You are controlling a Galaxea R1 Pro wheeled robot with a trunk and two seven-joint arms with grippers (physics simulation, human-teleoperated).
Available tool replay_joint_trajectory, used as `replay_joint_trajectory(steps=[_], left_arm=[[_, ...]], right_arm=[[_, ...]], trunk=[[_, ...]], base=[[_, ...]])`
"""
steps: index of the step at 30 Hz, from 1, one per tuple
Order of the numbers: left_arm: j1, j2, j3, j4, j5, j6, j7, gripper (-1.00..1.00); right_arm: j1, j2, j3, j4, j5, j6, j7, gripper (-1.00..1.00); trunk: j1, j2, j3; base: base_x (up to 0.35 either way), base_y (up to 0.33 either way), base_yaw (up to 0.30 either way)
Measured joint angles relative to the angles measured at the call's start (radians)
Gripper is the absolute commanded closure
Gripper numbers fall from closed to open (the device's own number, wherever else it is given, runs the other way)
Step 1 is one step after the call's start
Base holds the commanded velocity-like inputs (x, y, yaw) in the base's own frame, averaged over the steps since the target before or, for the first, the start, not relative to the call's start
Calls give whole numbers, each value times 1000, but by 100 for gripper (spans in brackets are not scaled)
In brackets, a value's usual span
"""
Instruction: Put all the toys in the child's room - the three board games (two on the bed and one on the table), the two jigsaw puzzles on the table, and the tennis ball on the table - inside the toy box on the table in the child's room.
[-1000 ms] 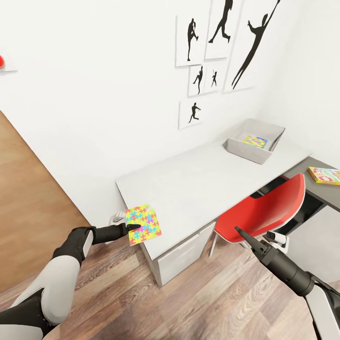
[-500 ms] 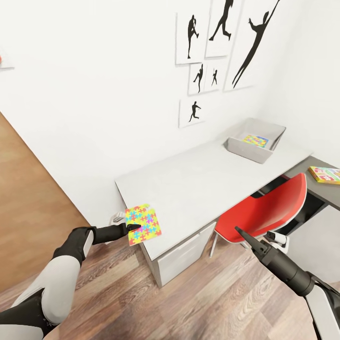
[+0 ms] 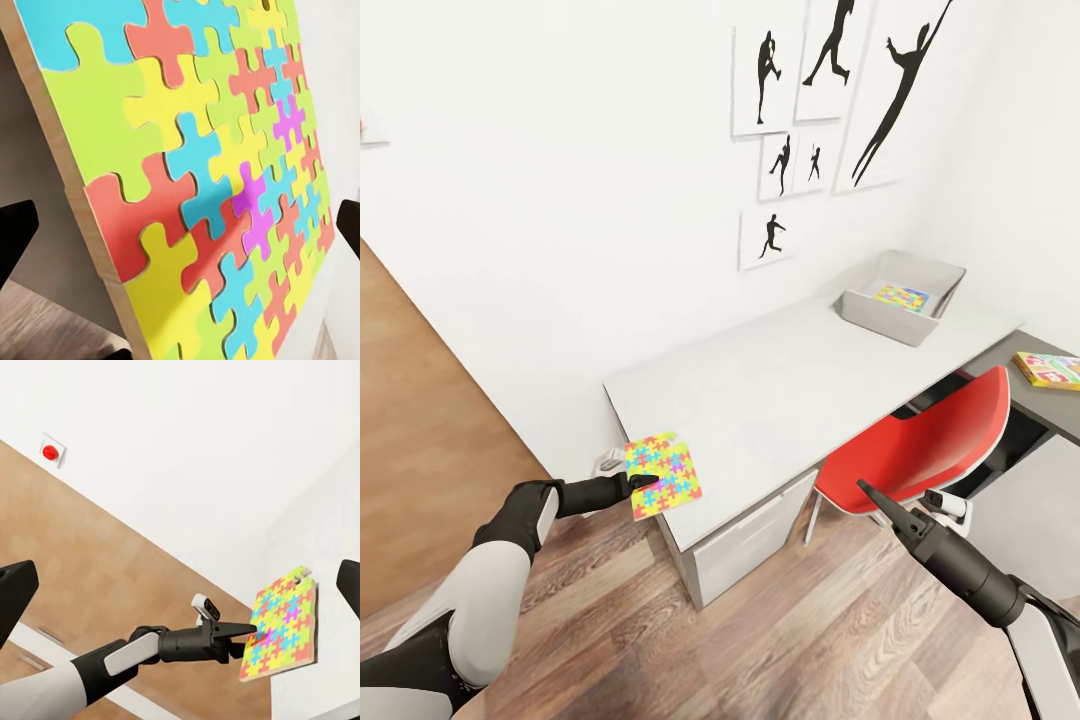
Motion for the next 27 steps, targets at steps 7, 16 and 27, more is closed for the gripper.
replay_joint_trajectory(steps=[7, 16, 27], left_arm=[[0, 0, 0, 0, 0, 0, 0, -100], [0, 0, 0, 0, 0, 0, 0, -100], [0, 0, 0, 0, 0, 0, -1, -100]], right_arm=[[0, 0, 0, 0, 0, 0, 0, -100], [0, 0, 0, 0, 0, 0, 0, -100], [0, 0, 0, 0, 0, 0, 0, -100]], trunk=[[19, -35, -16], [23, -42, -19], [23, -42, -19]], base=[[0, 0, 0], [0, 0, 0], [0, 0, -19]])
